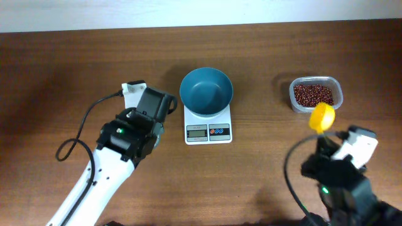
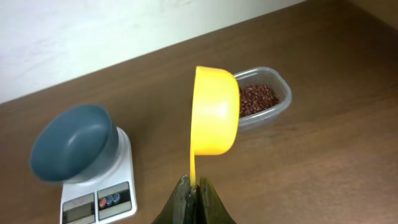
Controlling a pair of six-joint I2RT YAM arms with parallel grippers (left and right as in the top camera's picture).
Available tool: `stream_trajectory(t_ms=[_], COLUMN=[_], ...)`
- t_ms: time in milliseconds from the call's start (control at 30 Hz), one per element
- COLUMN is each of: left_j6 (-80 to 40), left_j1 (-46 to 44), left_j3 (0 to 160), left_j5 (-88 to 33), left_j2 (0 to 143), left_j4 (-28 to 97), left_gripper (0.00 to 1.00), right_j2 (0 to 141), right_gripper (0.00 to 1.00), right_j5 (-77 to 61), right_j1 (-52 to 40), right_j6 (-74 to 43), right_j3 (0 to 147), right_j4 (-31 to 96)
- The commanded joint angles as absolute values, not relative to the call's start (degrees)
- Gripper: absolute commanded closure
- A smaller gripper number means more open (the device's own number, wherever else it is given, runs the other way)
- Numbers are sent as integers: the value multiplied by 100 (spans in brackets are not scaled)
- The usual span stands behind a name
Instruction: Scoop item into bowl and weigh 50g on scale
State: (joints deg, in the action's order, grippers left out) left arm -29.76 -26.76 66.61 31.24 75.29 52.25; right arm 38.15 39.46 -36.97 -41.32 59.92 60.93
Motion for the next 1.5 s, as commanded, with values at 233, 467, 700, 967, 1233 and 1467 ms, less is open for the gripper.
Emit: stream_trajectory(t_ms=[233, 467, 700, 967, 1233, 1467], left_j6=[-1514, -801, -801, -801, -801, -799], left_j1=[-2648, -3142, -3944, -4073, -4073, -4252], left_j3=[6685, 6685, 6678, 6678, 6678, 6678], left_j5=[1184, -152, 692, 622, 491, 432], left_j2=[8077, 8077, 8451, 9522, 9804, 10007], left_j4=[5052, 5043, 4619, 3767, 3194, 3212], left_gripper=[100, 100, 100, 100, 100, 100], right_j2=[4917, 4930, 4963, 4963, 5000, 5253], right_gripper=[96, 96, 96, 96, 96, 96], right_j5=[2517, 1450, 1406, 1411, 1409, 1409], right_j1=[-1723, -650, -480, -480, -480, -480], right_j6=[-4244, -3813, -3489, -3487, -3343, -3170], right_j3=[6029, 6045, 6045, 6045, 6045, 6045], right_j4=[5199, 4849, 4790, 4788, 4652, 4517])
